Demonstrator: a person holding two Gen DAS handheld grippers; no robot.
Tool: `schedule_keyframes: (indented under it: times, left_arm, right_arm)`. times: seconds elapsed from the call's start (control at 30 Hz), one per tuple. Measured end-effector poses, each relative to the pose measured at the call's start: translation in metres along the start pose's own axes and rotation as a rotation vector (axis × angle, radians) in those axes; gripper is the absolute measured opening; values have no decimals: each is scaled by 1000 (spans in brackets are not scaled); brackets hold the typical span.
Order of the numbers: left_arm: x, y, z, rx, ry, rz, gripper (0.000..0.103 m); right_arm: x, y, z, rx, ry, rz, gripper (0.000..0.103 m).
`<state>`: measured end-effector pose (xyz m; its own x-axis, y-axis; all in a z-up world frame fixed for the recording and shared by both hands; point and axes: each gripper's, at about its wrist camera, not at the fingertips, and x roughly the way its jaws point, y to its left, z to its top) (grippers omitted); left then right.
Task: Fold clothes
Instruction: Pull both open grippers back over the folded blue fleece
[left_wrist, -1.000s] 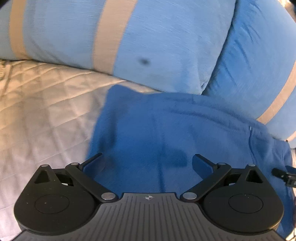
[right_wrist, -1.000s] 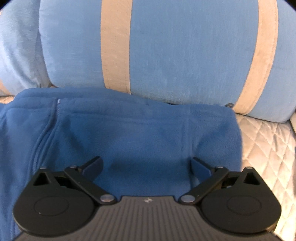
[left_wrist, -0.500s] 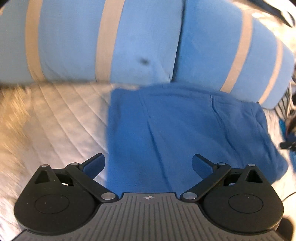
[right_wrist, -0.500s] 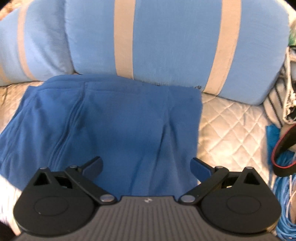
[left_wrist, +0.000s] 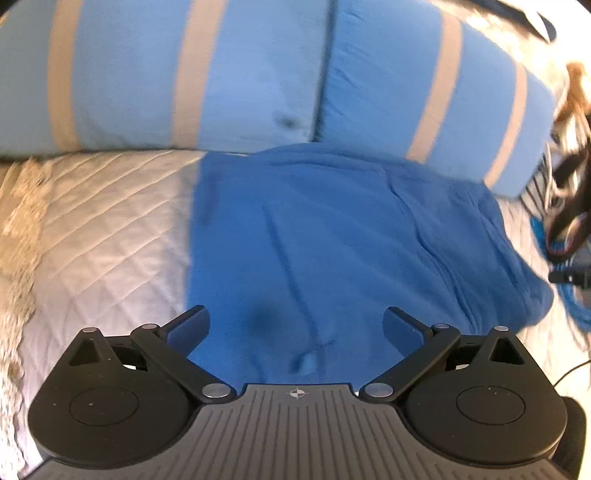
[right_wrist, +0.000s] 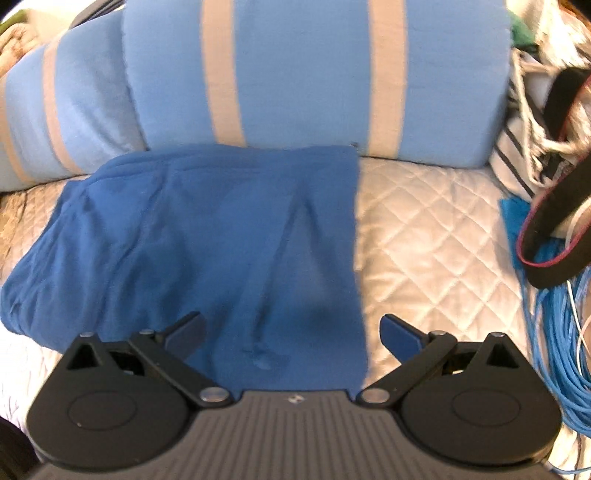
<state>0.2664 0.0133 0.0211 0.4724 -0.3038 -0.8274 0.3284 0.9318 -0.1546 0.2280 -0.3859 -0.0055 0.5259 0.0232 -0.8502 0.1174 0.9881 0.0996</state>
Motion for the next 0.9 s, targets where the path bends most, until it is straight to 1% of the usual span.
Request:
schedule_keyframes:
  times: [0.07, 0.17, 0.27, 0.3, 0.33, 0.37, 0.4, 0.43, 0.47, 0.53, 0.77, 0.83, 0.9]
  left_arm:
    - [15, -14, 7, 11, 14, 13, 102]
    - [48, -28, 13, 10, 50, 29, 102]
    - [85, -36, 6, 27, 141, 40, 103]
    - [94, -38, -2, 64, 141, 61, 103]
    - [99, -41, -10, 115, 118, 72, 103]
    - [102, -41, -17, 136, 103, 73, 103]
    - [104, -40, -22, 138, 90, 70, 103]
    - [104, -38, -25, 135, 74, 65, 103]
    - [104, -36, -26, 132, 62, 58, 103]
    - [105, -30, -27, 126, 53, 42, 103]
    - [104, -36, -27, 150, 25, 48, 103]
    - [98, -33, -24, 154, 25, 28, 103]
    - [85, -28, -20, 154, 24, -8, 102]
  right_arm:
    - [5, 18, 5, -11, 3, -9, 103]
    - [19, 42, 12, -23, 9, -25, 102]
    - [43, 59, 11, -32, 36, -33, 102]
    - [54, 62, 7, -42, 59, -28, 103]
    - [65, 66, 3, -52, 82, -24, 102]
    - [76, 68, -2, -67, 101, -25, 102]
    - [86, 71, -10, -97, 104, -34, 102]
    - [93, 72, -18, -119, 89, -32, 102]
    - [96, 70, -23, -112, 69, -24, 102]
    - [97, 64, -29, -76, 36, -7, 101]
    - [93, 64, -36, -83, -1, -4, 101]
    - [91, 65, -37, -94, -13, -5, 101]
    - [87, 65, -34, -114, -16, 1, 101]
